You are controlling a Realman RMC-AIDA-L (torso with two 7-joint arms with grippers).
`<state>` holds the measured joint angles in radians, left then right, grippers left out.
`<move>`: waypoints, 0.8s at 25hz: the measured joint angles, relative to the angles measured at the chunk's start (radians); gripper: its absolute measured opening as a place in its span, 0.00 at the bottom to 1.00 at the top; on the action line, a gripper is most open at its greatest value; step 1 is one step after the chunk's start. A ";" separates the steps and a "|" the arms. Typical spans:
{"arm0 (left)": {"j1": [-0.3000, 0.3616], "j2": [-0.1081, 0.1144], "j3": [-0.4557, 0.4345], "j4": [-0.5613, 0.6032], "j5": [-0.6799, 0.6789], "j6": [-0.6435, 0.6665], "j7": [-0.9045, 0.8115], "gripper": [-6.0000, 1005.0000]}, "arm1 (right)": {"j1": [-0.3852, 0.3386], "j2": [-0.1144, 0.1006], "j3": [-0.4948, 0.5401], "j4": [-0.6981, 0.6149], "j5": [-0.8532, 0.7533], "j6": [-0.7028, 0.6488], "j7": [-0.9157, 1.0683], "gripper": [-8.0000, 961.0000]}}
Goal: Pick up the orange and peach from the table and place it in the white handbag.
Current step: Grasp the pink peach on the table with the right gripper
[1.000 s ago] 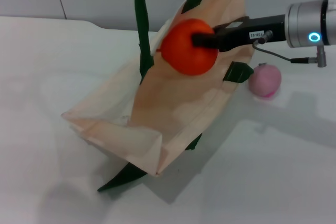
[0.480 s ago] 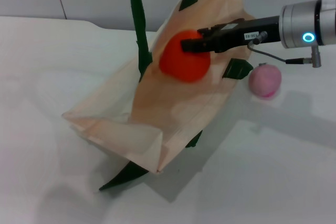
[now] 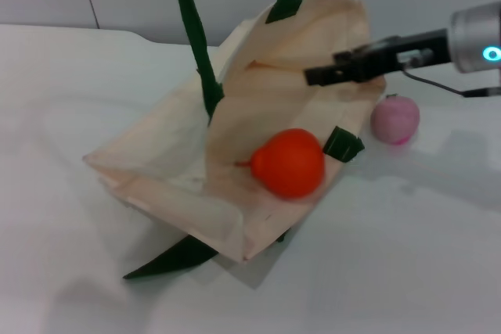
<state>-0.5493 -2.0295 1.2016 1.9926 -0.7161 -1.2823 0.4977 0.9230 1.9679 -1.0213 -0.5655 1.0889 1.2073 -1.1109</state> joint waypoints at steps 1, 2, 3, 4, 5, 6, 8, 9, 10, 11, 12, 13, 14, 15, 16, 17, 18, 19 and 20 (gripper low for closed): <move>0.004 0.000 0.000 0.000 0.006 0.000 -0.001 0.12 | -0.005 -0.008 0.001 -0.005 -0.021 0.003 0.021 0.87; 0.011 0.000 0.000 0.000 0.014 0.002 -0.002 0.12 | -0.012 -0.017 0.002 -0.012 -0.043 0.005 0.041 0.87; 0.016 0.000 0.000 0.000 0.018 0.004 -0.003 0.12 | -0.023 -0.025 0.004 -0.024 -0.056 0.006 0.059 0.87; 0.026 0.000 0.000 0.000 0.024 0.009 -0.005 0.12 | -0.035 -0.030 0.007 -0.041 -0.063 0.010 0.072 0.87; 0.031 -0.001 0.000 0.000 0.028 0.012 -0.007 0.12 | -0.054 -0.037 0.016 -0.069 -0.068 0.016 0.083 0.87; 0.037 -0.001 -0.001 0.000 0.030 0.016 -0.008 0.12 | -0.072 -0.039 0.029 -0.100 -0.070 0.025 0.093 0.86; 0.047 -0.001 -0.001 0.000 0.034 0.024 -0.011 0.12 | -0.113 -0.043 0.064 -0.180 -0.082 0.045 0.118 0.86; 0.049 -0.001 -0.001 0.000 0.035 0.024 -0.011 0.12 | -0.132 -0.043 0.083 -0.218 -0.095 0.052 0.131 0.86; 0.051 -0.001 -0.002 0.000 0.037 0.025 -0.012 0.12 | -0.153 -0.042 0.106 -0.263 -0.116 0.058 0.148 0.86; 0.053 -0.002 -0.002 0.000 0.040 0.025 -0.014 0.12 | -0.167 -0.040 0.120 -0.291 -0.137 0.060 0.158 0.86; 0.056 -0.002 -0.002 0.000 0.044 0.026 -0.017 0.12 | -0.179 -0.034 0.138 -0.318 -0.161 0.063 0.167 0.86; 0.059 -0.002 -0.002 0.000 0.049 0.026 -0.021 0.12 | -0.187 -0.029 0.150 -0.335 -0.183 0.066 0.172 0.86; 0.061 -0.002 -0.003 0.000 0.052 0.027 -0.024 0.12 | -0.191 -0.022 0.164 -0.348 -0.205 0.072 0.175 0.86; 0.064 -0.002 -0.004 0.000 0.057 0.028 -0.030 0.12 | -0.193 -0.014 0.177 -0.358 -0.223 0.077 0.176 0.86; 0.066 -0.002 -0.007 0.000 0.060 0.030 -0.034 0.12 | -0.194 -0.008 0.186 -0.365 -0.236 0.081 0.176 0.86; 0.068 -0.002 -0.009 0.001 0.061 0.031 -0.036 0.12 | -0.195 0.000 0.192 -0.371 -0.255 0.084 0.176 0.86; 0.070 -0.002 -0.010 0.003 0.061 0.033 -0.037 0.12 | -0.195 0.006 0.196 -0.376 -0.271 0.085 0.176 0.86; 0.074 -0.002 -0.012 0.006 0.061 0.036 -0.039 0.12 | -0.195 0.012 0.197 -0.378 -0.290 0.085 0.176 0.86; 0.079 -0.002 -0.013 0.010 0.061 0.040 -0.041 0.13 | -0.193 0.019 0.200 -0.380 -0.310 0.085 0.177 0.86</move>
<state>-0.4707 -2.0311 1.1887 2.0022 -0.6550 -1.2425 0.4569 0.7297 1.9866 -0.8211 -0.9455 0.7790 1.2924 -0.9342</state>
